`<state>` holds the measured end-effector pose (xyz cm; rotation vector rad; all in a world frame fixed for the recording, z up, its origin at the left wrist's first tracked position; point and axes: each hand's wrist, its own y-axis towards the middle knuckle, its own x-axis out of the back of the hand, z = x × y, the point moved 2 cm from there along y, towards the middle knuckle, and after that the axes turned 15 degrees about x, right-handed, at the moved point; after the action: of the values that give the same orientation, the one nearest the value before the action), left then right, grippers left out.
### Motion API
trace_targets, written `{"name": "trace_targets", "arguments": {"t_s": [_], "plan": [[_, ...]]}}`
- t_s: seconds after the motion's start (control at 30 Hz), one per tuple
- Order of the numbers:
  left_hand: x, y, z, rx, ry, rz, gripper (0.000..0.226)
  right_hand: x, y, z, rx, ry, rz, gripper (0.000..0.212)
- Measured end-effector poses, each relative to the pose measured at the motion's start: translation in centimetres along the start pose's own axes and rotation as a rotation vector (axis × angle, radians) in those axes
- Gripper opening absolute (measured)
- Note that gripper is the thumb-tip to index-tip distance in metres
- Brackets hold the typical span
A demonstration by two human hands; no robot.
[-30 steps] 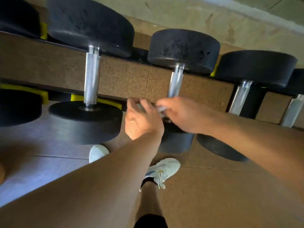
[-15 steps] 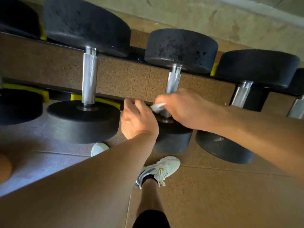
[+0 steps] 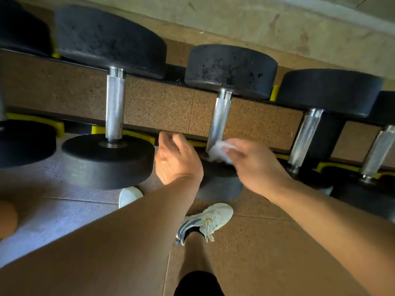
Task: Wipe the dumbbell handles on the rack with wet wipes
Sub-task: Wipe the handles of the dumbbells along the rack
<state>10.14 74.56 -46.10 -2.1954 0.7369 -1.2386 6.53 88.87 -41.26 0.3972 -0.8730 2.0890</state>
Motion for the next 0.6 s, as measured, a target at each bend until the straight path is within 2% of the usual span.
{"name": "trace_targets", "arguments": {"t_s": [0.07,0.1,0.13,0.17,0.23,0.27,0.33,0.4,0.47,0.53,0.57,0.6], "plan": [[0.0,0.0,0.0,0.008,0.001,0.011,0.024,1.3,1.3,-0.1,-0.335,0.337,-0.551,0.034],[0.0,0.0,0.0,0.01,0.0,0.013,0.024,1.6,2.7,-0.3,-0.473,0.475,-0.756,0.034],[0.0,0.0,0.0,0.005,-0.003,0.014,0.024,1.8,4.2,0.3,-0.557,0.54,-0.841,0.032],[0.0,0.0,0.0,-0.001,-0.008,0.013,0.024,1.7,5.0,1.2,-0.541,0.628,-0.966,0.029],[0.0,0.0,0.0,-0.01,-0.015,0.009,0.025,-0.1,7.0,1.8,-0.521,0.661,-0.93,0.024],[-0.1,0.0,0.0,-0.013,-0.014,0.005,0.025,-1.0,7.9,2.5,-0.481,0.459,-0.903,0.021],[-0.1,0.1,0.1,-0.016,-0.008,-0.01,0.026,-1.9,7.2,3.6,-0.346,-0.016,-0.727,0.022],[-0.1,0.1,0.1,-0.022,-0.01,-0.011,0.025,-2.5,5.0,2.8,-0.205,-0.2,-0.535,0.021],[-0.1,0.1,0.0,-0.025,-0.006,-0.007,0.023,-3.0,3.2,1.3,-0.159,-0.298,-0.313,0.017],[-0.1,0.1,0.1,-0.02,0.005,-0.005,0.022,-2.7,1.5,0.3,-0.197,-0.411,-0.022,0.014],[0.0,0.0,0.0,-0.015,0.01,-0.003,0.021,-1.9,1.2,0.2,-0.226,-0.376,0.084,0.014],[0.0,0.0,-0.1,-0.01,0.015,0.0,0.021,-1.0,1.3,0.4,-0.256,-0.26,0.113,0.015]]}}
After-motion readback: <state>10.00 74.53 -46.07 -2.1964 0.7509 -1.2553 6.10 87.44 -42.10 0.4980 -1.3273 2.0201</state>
